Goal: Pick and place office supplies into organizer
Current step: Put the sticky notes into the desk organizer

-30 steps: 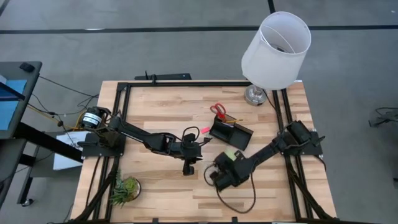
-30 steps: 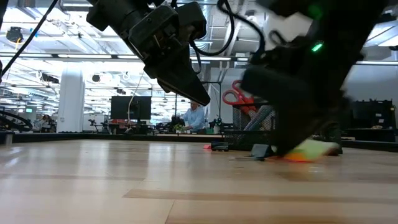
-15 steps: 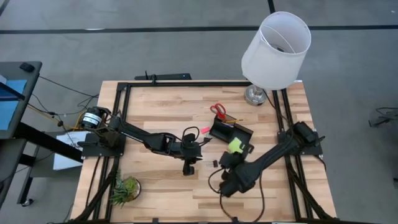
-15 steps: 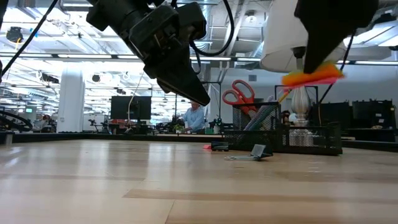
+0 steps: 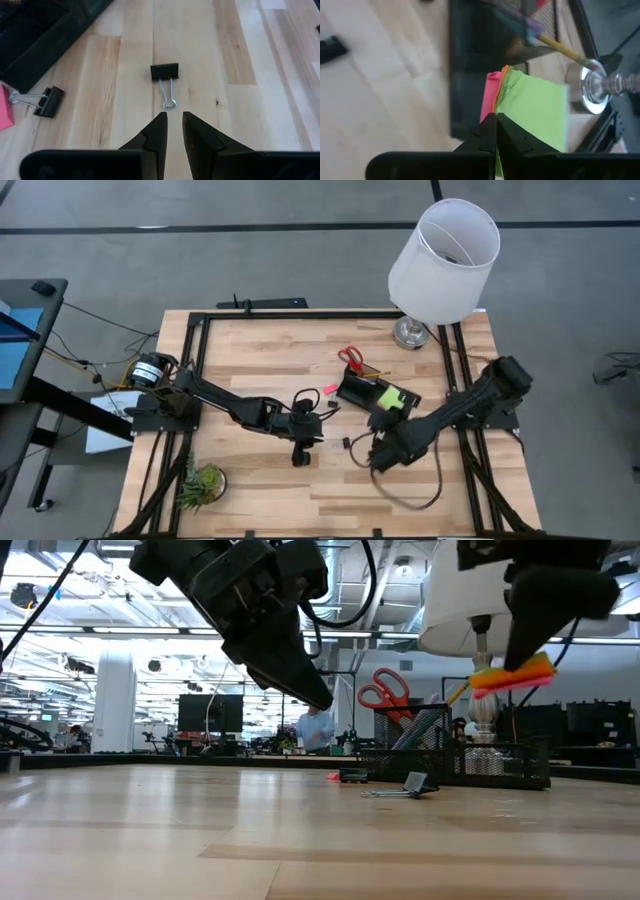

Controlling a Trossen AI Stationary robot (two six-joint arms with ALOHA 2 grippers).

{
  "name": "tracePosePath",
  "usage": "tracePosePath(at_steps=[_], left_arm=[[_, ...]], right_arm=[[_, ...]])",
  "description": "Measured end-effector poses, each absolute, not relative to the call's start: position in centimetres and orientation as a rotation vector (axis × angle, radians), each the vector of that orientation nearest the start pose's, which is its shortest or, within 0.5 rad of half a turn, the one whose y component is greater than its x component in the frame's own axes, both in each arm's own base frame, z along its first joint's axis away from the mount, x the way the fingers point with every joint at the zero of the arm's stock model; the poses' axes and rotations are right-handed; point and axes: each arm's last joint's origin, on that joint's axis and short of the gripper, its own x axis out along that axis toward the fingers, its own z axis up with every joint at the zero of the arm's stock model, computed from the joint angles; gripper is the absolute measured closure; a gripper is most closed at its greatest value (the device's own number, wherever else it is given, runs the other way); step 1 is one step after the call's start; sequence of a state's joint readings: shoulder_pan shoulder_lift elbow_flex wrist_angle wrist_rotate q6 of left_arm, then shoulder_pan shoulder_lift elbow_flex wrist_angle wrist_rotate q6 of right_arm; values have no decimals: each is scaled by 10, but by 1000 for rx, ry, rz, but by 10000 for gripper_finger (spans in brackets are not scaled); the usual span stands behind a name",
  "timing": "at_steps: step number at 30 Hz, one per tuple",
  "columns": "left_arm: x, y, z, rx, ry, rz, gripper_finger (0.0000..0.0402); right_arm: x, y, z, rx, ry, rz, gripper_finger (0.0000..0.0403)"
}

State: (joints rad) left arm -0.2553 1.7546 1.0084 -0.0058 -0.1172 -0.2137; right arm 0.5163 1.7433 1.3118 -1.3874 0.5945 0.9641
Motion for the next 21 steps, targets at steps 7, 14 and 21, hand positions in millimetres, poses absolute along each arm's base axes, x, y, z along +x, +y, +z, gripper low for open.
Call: tracePosePath(at_steps=[7,14,21], left_arm=[[349,-90,176,-69,740,-57,351],[349,-90,176,-72,733,-57,351],[350,-89,177,-47,726,-66,351]], right_arm=[[238,92,220,4,1128,-601,402],[219,67,184,145,1151,-604,403],[223,68,176,110,1107,-515,398]])
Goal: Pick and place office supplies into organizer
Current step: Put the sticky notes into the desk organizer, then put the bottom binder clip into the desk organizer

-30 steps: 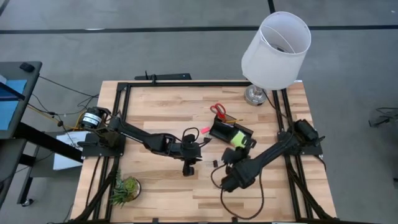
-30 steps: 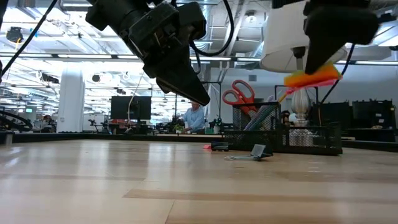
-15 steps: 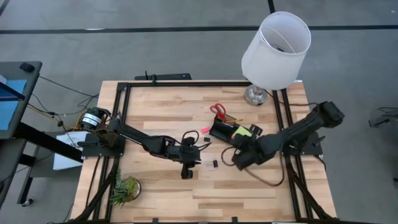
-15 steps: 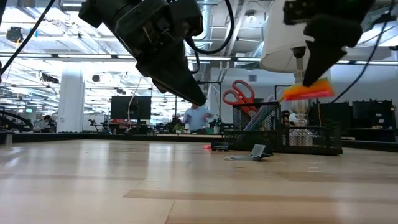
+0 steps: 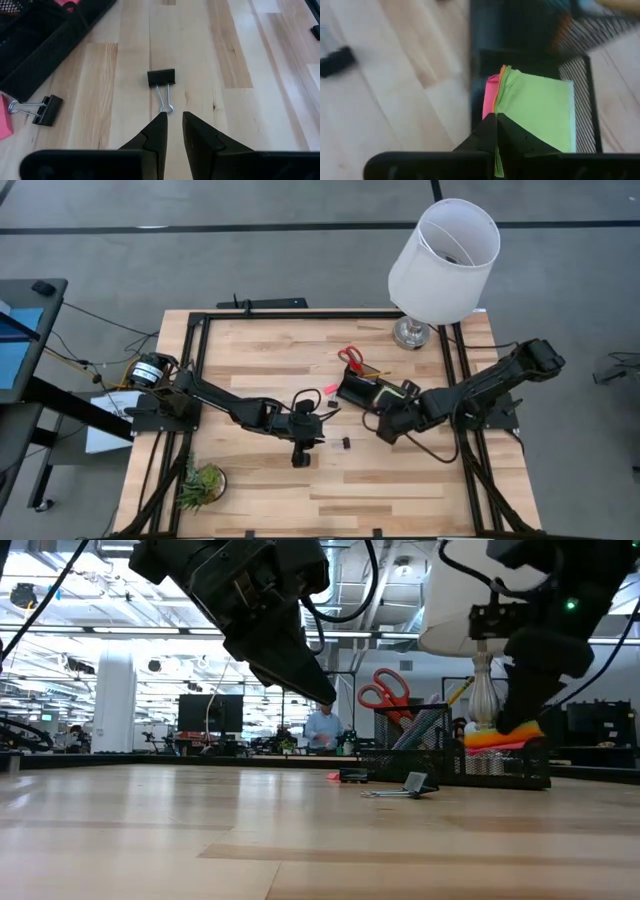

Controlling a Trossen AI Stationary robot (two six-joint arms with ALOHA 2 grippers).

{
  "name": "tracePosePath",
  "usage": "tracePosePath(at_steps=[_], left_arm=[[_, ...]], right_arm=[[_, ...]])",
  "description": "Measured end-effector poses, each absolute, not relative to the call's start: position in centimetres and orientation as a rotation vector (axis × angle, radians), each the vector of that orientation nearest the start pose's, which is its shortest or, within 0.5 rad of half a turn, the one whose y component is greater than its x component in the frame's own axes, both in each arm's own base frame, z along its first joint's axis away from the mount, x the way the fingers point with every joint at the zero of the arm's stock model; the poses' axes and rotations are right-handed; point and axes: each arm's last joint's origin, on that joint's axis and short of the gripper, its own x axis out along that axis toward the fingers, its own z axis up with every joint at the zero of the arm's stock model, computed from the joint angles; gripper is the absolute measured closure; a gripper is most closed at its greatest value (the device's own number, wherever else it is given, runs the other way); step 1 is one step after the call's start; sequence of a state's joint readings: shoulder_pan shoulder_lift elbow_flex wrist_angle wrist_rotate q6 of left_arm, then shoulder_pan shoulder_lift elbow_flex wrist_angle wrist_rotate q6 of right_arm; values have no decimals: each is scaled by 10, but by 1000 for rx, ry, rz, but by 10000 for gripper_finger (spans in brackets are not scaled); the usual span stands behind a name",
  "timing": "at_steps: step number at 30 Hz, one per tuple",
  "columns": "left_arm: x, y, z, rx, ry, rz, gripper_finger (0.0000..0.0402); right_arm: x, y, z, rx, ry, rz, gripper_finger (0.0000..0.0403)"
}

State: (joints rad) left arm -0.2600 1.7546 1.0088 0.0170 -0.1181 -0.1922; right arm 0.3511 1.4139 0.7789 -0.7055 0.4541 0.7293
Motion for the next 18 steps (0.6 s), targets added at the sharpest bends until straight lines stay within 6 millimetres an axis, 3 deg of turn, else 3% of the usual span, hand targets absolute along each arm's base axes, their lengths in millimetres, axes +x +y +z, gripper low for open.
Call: tracePosePath(at_steps=[7,14,18], left_arm=[[350,-89,177,-33,725,-71,351],[350,-89,177,-33,725,-70,351],[350,-89,177,-33,726,-70,351]], right_arm=[[230,63,178,71,1081,-473,362],[231,53,177,128,1090,-534,327],[236,60,179,236,1021,-529,324]])
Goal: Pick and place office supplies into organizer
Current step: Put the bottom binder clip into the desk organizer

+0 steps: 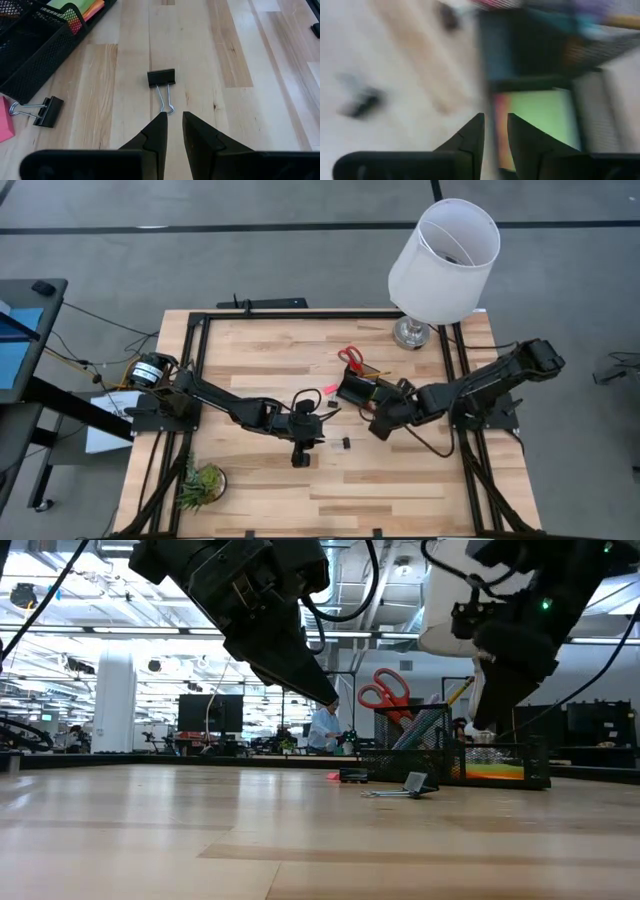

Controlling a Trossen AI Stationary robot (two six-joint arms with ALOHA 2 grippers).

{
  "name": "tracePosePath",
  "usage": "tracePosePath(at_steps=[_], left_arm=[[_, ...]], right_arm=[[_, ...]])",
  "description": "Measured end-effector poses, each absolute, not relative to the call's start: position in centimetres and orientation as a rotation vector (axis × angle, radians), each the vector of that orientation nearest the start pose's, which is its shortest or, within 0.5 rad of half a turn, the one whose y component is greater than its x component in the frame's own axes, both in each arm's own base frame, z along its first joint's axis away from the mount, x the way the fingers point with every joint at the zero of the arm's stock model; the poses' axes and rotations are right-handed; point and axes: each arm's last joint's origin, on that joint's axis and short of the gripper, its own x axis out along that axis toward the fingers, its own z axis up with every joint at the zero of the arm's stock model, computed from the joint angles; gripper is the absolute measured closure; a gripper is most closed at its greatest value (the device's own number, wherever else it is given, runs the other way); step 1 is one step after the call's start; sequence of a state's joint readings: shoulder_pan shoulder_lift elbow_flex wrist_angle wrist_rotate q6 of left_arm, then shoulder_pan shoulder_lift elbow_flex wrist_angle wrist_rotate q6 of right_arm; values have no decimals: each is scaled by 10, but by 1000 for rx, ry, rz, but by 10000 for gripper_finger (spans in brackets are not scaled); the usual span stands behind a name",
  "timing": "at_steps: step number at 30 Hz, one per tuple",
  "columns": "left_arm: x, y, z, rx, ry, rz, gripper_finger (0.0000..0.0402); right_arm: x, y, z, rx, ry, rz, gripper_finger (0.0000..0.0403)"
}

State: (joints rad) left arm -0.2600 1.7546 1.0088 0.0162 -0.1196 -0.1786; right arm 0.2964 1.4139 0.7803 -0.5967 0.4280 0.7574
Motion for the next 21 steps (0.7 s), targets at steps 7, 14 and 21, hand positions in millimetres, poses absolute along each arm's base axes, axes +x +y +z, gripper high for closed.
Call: tracePosePath(at_steps=[7,14,21], left_arm=[[350,-89,177,-33,725,-69,351],[350,-90,177,-89,725,-48,351],[366,-110,153,-118,624,-128,351]], right_arm=[[254,109,188,303,787,-216,326],[261,159,161,208,687,-105,326],[259,182,115,222,720,-165,326]])
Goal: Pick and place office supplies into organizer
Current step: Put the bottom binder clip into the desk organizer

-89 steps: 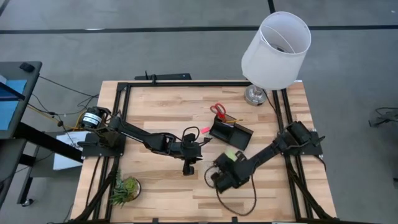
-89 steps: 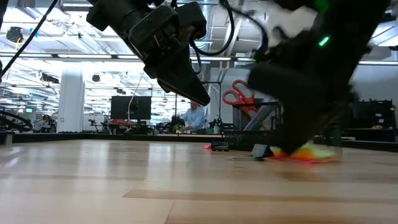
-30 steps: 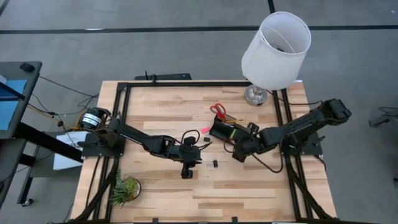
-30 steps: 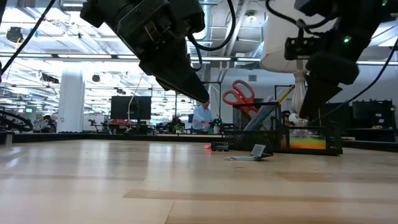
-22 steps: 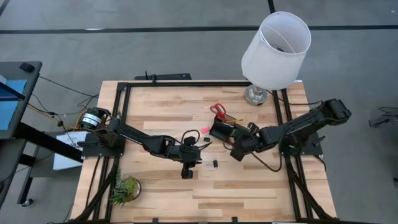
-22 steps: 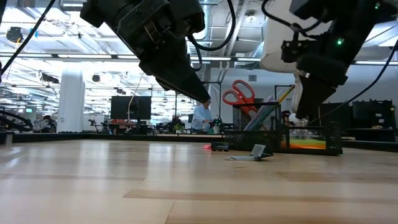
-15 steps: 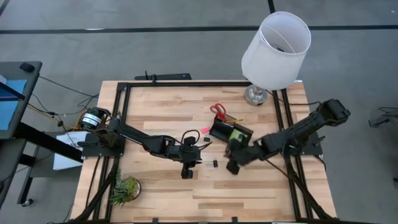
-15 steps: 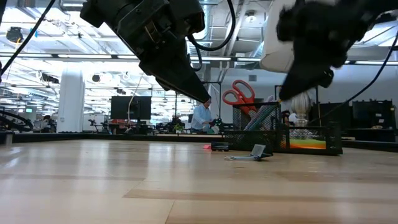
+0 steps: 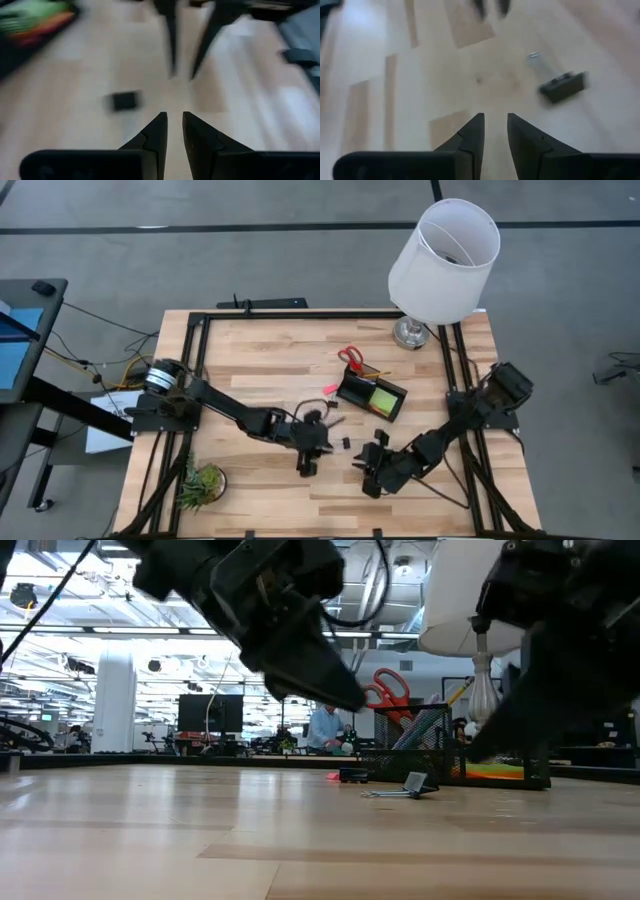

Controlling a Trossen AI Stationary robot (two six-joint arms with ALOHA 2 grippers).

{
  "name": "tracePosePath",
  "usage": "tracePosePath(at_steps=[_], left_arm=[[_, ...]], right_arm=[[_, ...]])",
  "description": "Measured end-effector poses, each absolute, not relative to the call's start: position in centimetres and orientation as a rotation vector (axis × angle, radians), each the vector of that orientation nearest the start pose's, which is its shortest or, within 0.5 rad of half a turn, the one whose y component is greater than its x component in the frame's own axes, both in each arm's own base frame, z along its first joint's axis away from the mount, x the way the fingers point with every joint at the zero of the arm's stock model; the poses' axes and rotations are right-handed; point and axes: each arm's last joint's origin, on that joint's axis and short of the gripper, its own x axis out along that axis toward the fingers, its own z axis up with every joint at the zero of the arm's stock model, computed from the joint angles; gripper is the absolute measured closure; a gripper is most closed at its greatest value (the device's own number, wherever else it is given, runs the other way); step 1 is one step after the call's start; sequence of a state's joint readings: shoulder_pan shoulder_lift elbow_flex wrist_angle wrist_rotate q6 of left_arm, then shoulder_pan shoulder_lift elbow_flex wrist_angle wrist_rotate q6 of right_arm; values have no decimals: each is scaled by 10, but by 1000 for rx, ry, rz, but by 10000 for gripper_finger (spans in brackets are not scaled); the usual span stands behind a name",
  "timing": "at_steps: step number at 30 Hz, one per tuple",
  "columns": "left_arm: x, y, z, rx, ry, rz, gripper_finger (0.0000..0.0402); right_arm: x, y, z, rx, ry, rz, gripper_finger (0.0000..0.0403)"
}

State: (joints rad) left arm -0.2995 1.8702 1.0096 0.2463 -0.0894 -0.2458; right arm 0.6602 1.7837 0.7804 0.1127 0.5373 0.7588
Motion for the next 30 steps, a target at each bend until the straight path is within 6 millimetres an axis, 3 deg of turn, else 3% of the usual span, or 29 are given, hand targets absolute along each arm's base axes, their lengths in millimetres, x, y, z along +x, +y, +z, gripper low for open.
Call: tracePosePath(at_steps=[4,9,19,30], left_arm=[[379,-125,127,-124,542,-229,351],[391,-125,109,-86,546,-173,347],[398,-118,117,-3,487,-24,262],[399,-99,107,-31,562,67,173]], right_arm=[[258,202,108,275,756,-62,326],[246,220,110,249,747,-8,326],[240,224,110,199,694,-68,326],[250,213,110,214,690,-110,326]])
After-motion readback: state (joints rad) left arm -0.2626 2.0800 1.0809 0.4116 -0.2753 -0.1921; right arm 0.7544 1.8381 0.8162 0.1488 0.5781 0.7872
